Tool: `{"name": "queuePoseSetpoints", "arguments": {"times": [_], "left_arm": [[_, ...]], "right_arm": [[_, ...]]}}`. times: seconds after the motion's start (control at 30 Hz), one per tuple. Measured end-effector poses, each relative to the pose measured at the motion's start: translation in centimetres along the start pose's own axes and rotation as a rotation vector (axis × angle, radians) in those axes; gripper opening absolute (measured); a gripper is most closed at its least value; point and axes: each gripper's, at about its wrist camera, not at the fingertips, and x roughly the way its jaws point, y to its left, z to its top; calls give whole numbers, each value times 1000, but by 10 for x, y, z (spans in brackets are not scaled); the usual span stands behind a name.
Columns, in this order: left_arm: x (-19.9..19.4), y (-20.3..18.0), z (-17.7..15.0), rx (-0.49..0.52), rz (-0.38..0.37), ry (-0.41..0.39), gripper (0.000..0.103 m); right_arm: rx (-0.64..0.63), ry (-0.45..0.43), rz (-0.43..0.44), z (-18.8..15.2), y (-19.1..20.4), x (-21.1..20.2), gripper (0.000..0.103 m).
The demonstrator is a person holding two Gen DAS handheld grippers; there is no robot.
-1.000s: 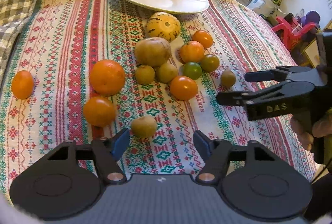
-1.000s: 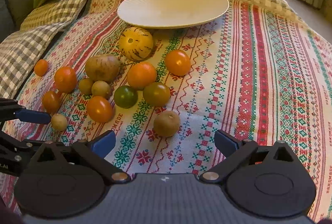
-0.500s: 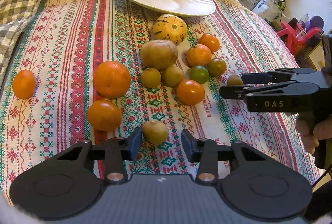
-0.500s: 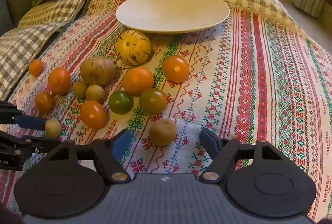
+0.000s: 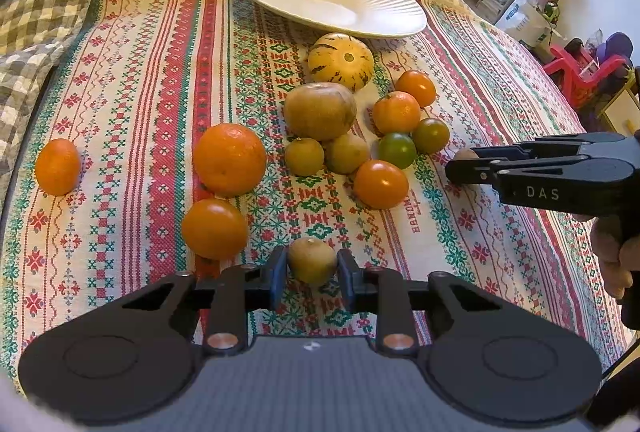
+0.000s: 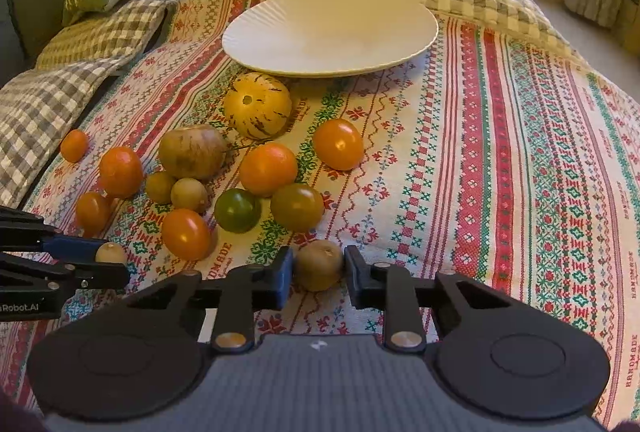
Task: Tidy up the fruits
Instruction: 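Lift both held small fruits and carry them down onto the white plate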
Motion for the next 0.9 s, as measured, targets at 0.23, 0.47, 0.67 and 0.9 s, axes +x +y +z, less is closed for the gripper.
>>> {"name": "queuePoseSetpoints", "arguments": {"times": [0.23, 0.47, 0.67, 0.9], "left_arm": [[-11, -1, 5, 2, -10, -35, 8], [-15, -6, 12, -16, -25, -67, 8], [-18, -13, 31, -30, -46, -99, 8], [-15, -23, 59, -17, -53, -132, 8]], "right_arm": [[3, -30, 12, 5, 3, -8, 25], [46, -63, 21, 13, 0, -15, 25], [90, -87, 30, 28, -3, -20, 25], [100, -119, 52, 58, -11, -22, 25]]}}
